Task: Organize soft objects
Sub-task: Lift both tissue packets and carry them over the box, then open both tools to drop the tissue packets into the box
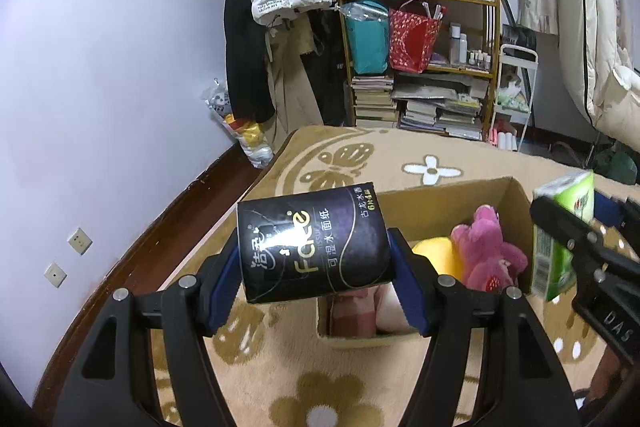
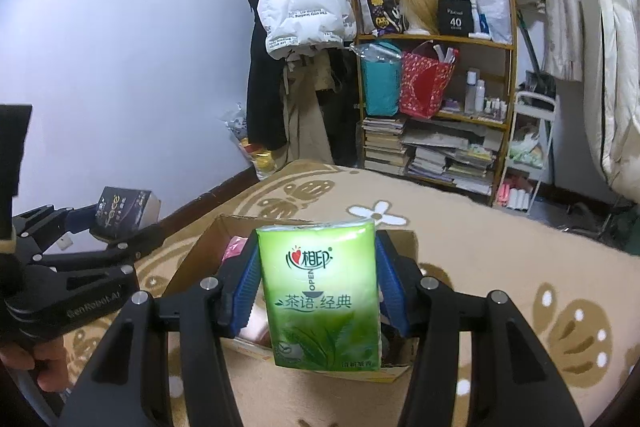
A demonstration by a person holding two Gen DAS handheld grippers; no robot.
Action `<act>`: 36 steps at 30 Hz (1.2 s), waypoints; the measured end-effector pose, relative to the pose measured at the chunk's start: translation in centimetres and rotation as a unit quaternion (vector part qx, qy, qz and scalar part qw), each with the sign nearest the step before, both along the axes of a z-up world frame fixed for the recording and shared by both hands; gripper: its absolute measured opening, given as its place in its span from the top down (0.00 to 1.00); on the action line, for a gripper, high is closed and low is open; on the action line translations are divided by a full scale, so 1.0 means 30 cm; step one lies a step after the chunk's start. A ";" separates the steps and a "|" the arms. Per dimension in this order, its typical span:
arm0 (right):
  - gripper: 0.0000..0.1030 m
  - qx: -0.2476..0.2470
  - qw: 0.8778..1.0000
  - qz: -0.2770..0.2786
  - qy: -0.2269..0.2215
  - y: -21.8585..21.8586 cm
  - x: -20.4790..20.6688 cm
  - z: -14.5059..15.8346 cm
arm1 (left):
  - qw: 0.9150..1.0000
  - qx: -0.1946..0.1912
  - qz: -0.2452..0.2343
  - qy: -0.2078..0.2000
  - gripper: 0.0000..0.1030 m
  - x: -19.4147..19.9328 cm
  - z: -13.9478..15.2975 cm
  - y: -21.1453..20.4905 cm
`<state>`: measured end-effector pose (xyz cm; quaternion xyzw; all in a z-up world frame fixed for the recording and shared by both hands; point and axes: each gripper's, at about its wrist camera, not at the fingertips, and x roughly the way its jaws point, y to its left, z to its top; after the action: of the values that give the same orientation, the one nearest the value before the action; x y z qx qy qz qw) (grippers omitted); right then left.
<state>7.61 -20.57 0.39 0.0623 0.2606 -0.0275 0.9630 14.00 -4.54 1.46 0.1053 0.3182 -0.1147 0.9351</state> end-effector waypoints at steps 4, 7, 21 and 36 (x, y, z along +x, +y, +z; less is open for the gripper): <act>0.45 0.028 1.000 0.004 -0.004 -0.026 0.006 -0.034 | 1.000 -0.013 0.007 0.010 0.35 0.028 -0.023 -0.002; 0.45 0.046 0.999 0.008 -0.003 -0.044 0.019 -0.053 | 1.000 -0.003 0.007 0.011 0.35 0.046 -0.045 -0.014; 0.44 0.116 0.993 0.027 0.015 -0.063 0.110 -0.119 | 0.999 0.015 0.007 0.034 0.34 0.102 -0.139 -0.059; 0.31 0.134 0.990 0.011 0.042 -0.098 0.120 -0.173 | 0.999 0.042 0.010 0.024 0.17 0.095 -0.173 -0.079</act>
<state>11.20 -23.50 -4.80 0.1867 0.3028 0.0158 0.9345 16.86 -6.92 -3.72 0.1381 0.3464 -0.0945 0.9230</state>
